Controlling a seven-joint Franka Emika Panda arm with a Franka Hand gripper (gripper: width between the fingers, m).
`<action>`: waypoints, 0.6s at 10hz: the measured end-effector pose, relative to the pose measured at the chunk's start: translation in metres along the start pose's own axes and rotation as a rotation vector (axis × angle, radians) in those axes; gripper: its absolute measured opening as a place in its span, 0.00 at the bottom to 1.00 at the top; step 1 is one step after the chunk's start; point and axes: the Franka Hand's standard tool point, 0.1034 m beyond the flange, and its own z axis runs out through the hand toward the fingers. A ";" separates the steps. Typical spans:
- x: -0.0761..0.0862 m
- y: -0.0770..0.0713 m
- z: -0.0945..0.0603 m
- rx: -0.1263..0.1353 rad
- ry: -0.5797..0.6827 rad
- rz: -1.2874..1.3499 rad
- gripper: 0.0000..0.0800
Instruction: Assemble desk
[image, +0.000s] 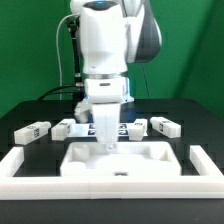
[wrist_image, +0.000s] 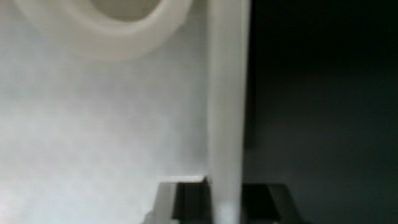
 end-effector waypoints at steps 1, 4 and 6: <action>0.014 0.008 0.000 -0.005 0.001 0.006 0.07; 0.026 0.009 0.000 0.022 -0.005 -0.014 0.07; 0.022 0.008 0.001 0.008 -0.002 -0.024 0.07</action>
Offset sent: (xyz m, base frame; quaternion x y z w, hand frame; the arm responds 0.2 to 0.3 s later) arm 0.0206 0.0188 0.0048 -0.0151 -0.0027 -0.0283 0.9995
